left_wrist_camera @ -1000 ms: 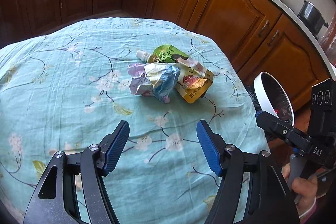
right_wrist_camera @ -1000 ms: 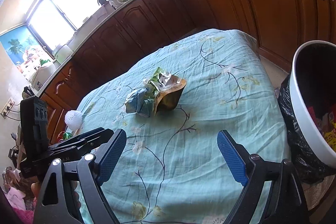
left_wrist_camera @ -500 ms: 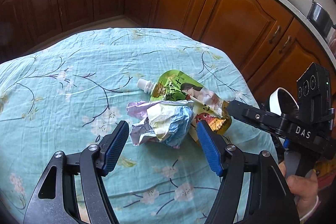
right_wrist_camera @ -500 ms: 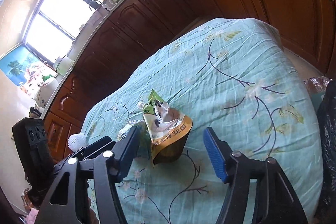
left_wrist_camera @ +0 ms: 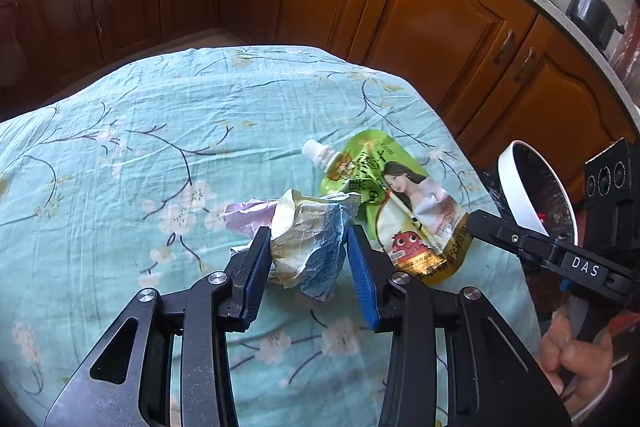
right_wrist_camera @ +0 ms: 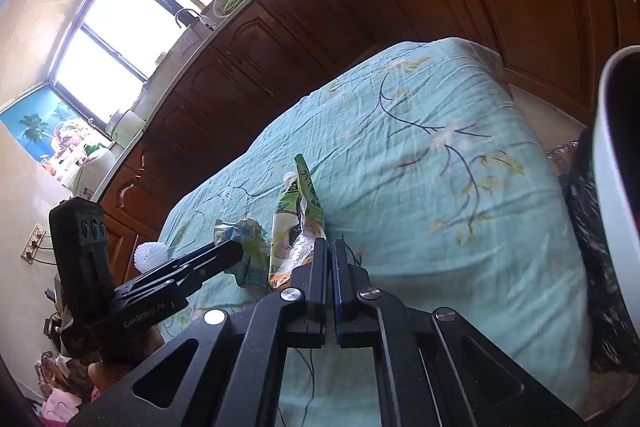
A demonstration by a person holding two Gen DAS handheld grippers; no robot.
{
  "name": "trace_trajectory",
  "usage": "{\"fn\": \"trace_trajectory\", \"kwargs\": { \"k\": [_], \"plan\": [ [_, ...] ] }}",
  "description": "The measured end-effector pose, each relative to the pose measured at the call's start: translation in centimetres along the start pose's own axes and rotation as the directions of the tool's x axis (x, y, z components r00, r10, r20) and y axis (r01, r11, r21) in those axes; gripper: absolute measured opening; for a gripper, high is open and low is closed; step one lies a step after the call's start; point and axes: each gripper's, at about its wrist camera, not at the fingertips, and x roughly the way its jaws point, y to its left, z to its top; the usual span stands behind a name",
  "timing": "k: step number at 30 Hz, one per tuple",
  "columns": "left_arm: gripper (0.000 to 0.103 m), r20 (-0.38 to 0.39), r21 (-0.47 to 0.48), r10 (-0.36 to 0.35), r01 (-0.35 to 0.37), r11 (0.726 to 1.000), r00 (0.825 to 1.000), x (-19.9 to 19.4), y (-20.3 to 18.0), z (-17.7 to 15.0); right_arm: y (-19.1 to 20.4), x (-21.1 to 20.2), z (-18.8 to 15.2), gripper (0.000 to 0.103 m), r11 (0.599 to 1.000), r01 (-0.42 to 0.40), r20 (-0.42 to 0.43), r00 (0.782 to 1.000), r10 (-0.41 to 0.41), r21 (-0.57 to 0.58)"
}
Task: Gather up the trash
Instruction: 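Grasp the crumpled foil wrapper with the left tool while the right tool grasps the green drink pouch, then carry the foil wrapper and drink pouch over the bin and release both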
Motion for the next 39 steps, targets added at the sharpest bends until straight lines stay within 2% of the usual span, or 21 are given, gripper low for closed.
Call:
{"fn": "trace_trajectory", "kwargs": {
  "k": [6, 7, 8, 9, 10, 11, 13, 17, 21, 24, 25, 26, 27, 32, 39],
  "plan": [
    [0.037, -0.011, -0.002, -0.078, 0.078, 0.997, 0.997, -2.8, -0.5, -3.3, -0.4, -4.5, -3.9, 0.002, 0.999, 0.039, 0.007, 0.999, -0.039, -0.023],
    [0.037, -0.012, -0.002, -0.087, 0.087, 0.996, 0.996, -3.2, -0.6, -3.8, -0.4, -4.8, -4.4, 0.008, 0.998, 0.054, 0.003, 0.999, -0.054, -0.024],
    [0.037, -0.013, -0.001, -0.096, 0.096, 0.995, 0.995, -3.5, -0.7, -4.2, -0.5, -4.9, -4.8, 0.008, 0.996, 0.082, 0.002, 0.997, -0.082, -0.032],
    [0.037, -0.016, -0.002, -0.107, 0.107, 0.994, 0.994, -3.8, -0.9, -4.6, -0.4, -5.0, -5.0, 0.013, 0.993, 0.112, 0.001, 0.994, -0.112, -0.045],
    [0.037, -0.017, -0.002, -0.115, 0.115, 0.993, 0.993, -4.1, -1.0, -4.9, -0.4, -5.0, -5.1, 0.029, 0.990, 0.133, 0.005, 0.991, -0.133, -0.048],
    [0.037, -0.017, -0.002, -0.117, 0.117, 0.993, 0.993, -4.2, -1.2, -5.2, -0.3, -5.1, -4.9, 0.053, 0.989, 0.142, 0.018, 0.990, -0.142, -0.047],
    [0.037, -0.017, 0.003, -0.110, 0.110, 0.994, 0.994, -4.4, -1.5, -5.6, 0.4, -5.4, -4.4, 0.068, 0.987, 0.151, 0.054, 0.987, -0.148, -0.061],
    [0.037, -0.011, -0.009, -0.100, 0.100, 0.995, 0.995, -4.6, -1.3, -6.2, 2.6, -3.9, -2.9, 0.072, 0.978, 0.172, 0.053, 0.985, -0.167, -0.116],
    [0.037, -0.015, -0.025, -0.099, 0.099, 0.995, 0.995, -4.5, -0.9, -6.3, 2.8, -0.6, -2.0, 0.072, 0.974, 0.196, -0.008, 0.980, -0.198, -0.111],
    [0.037, -0.019, -0.029, -0.100, 0.099, 0.995, 0.995, -4.6, -0.8, -6.5, 1.8, 0.9, -2.0, 0.070, 0.980, 0.186, -0.040, 0.981, -0.189, -0.071],
    [0.037, -0.019, -0.030, -0.099, 0.099, 0.995, 0.995, -4.6, -0.8, -6.5, 1.6, 1.0, -2.1, 0.062, 0.981, 0.185, -0.039, 0.981, -0.187, -0.064],
    [0.037, -0.019, -0.029, -0.100, 0.099, 0.995, 0.995, -4.6, -0.9, -6.5, 1.4, 1.0, -2.3, 0.042, 0.981, 0.184, -0.039, 0.982, -0.187, -0.061],
    [0.037, -0.019, -0.027, -0.100, 0.099, 0.995, 0.995, -4.5, -1.0, -6.5, 1.2, 1.0, -2.5, 0.037, 0.982, 0.180, -0.045, 0.982, -0.183, -0.055],
    [0.037, -0.019, -0.013, -0.110, 0.109, 0.994, 0.994, -4.4, -2.0, -6.4, 1.0, -1.1, -3.6, 0.031, 0.983, 0.170, -0.004, 0.985, -0.171, -0.068],
    [0.037, -0.015, 0.041, -0.128, 0.128, 0.991, 0.992, -4.9, -5.0, -6.0, 0.6, -6.3, -4.4, 0.028, 0.991, 0.125, 0.086, 0.989, -0.121, -0.043]
  ]
}}
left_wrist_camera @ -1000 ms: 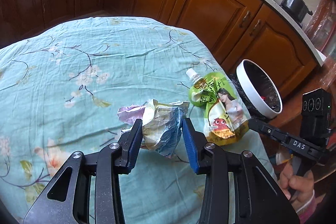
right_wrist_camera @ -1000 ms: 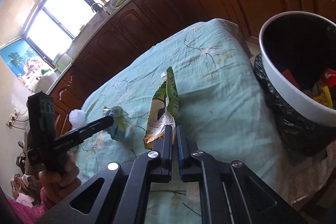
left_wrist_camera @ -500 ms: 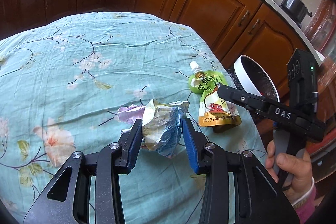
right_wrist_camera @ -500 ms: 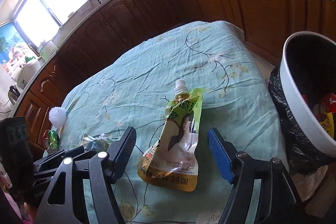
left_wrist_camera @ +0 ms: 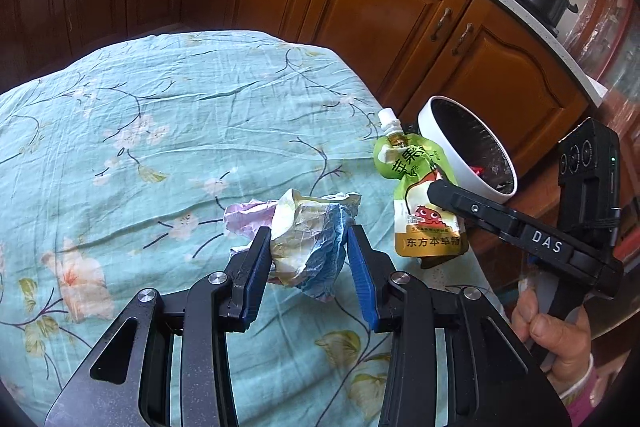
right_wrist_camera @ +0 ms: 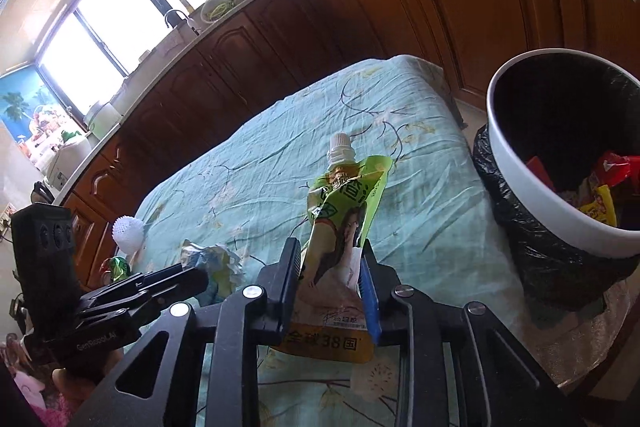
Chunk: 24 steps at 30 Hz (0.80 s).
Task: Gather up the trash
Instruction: 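Carry the foil wrapper and drink pouch over the bin and release both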
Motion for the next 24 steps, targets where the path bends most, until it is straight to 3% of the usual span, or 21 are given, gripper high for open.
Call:
{"fn": "trace_trajectory", "kwargs": {
  "k": [24],
  "plan": [
    [0.037, -0.001, 0.191, -0.054, 0.054, 0.980, 0.999, 1.8, -9.9, 1.8, -5.5, -9.4, -0.4, 0.028, 0.995, 0.043, 0.166, 0.984, -0.058, 0.095]
  ]
}}
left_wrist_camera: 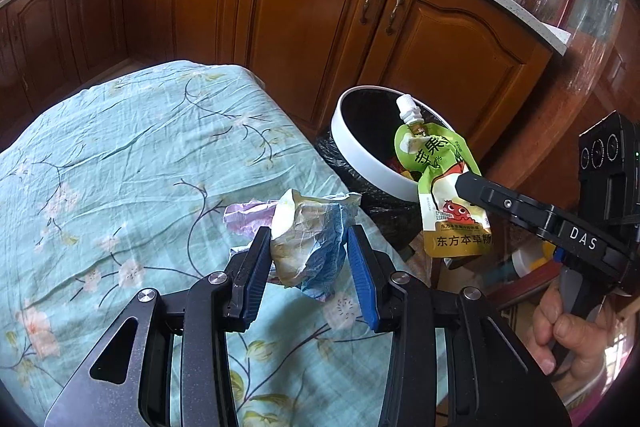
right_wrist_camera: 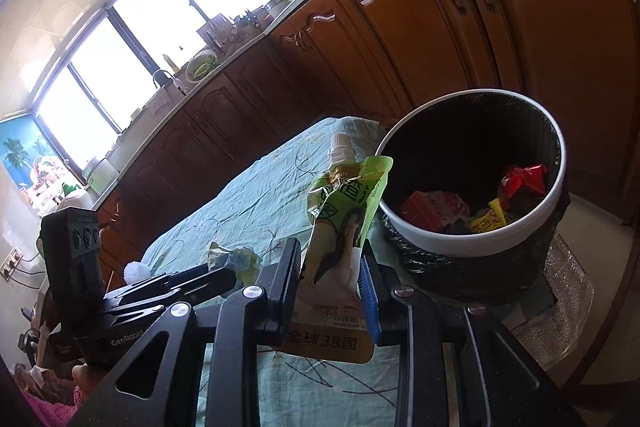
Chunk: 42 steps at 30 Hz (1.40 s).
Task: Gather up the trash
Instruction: 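Carry the foil wrapper and drink pouch over the bin and release both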
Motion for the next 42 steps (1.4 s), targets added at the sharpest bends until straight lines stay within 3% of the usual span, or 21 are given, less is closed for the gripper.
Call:
{"fn": "trace_trajectory", "kwargs": {
  "k": [20, 30, 42],
  "plan": [
    [0.037, -0.024, 0.090, -0.068, 0.070, 0.994, 0.997, 4.6, -5.7, 6.4, -5.6, -1.5, 4.3, 0.028, 0.994, 0.100, 0.066, 0.992, -0.103, 0.044],
    [0.037, -0.040, 0.124, -0.044, 0.049, 0.991, 0.998, 8.0, -7.7, 10.0, -7.4, 0.0, 6.4, 0.028, 0.988, 0.146, 0.053, 0.987, -0.149, 0.047],
    [0.037, -0.112, 0.150, -0.009, 0.026, 0.988, 0.994, 13.0, -10.0, 11.2, -9.4, 2.5, 6.6, 0.029, 0.982, 0.183, -0.007, 0.983, -0.183, 0.047]
  ]
}}
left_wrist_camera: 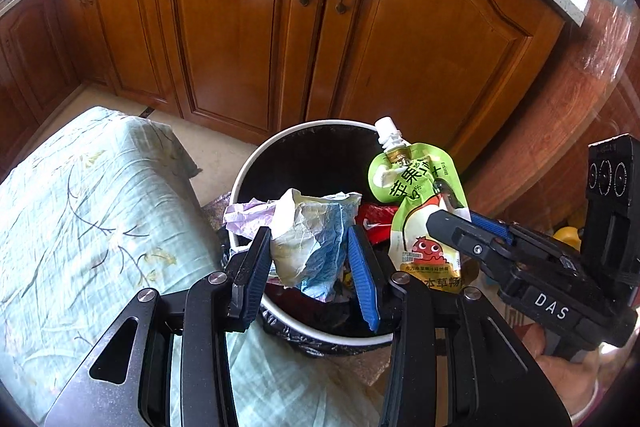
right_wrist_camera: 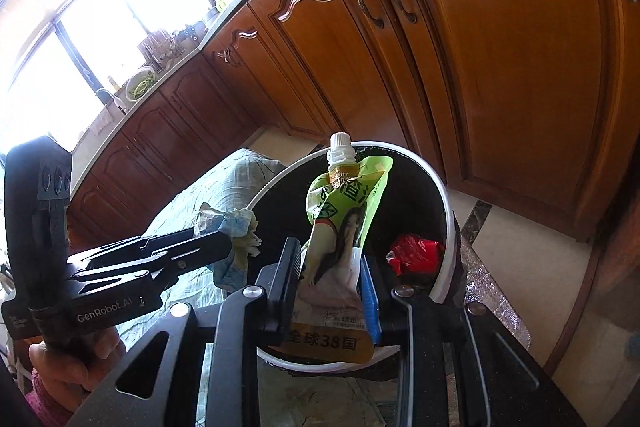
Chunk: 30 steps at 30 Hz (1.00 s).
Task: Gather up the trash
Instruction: 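Carry the foil wrapper and drink pouch over the bin and release both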
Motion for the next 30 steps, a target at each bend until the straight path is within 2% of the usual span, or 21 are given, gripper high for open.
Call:
{"fn": "trace_trajectory", "kwargs": {
  "k": [11, 25, 30],
  "plan": [
    [0.038, -0.030, 0.013, 0.019, -0.018, 1.000, 0.999, 2.3, -0.2, 0.7, -0.9, 1.0, 0.7, 0.029, 1.000, 0.011, -0.028, 1.000, -0.011, 0.000],
    [0.042, -0.035, 0.006, 0.028, -0.028, 1.000, 0.999, 2.5, -0.3, 0.7, -1.0, 1.3, 0.9, 0.032, 0.999, 0.032, -0.038, 0.999, -0.031, 0.006],
    [0.044, -0.041, 0.012, 0.031, -0.030, 0.999, 0.999, 2.7, -0.3, 0.6, -1.3, 1.3, 0.9, 0.039, 1.000, 0.021, -0.037, 0.999, -0.020, 0.023]
  ]
}}
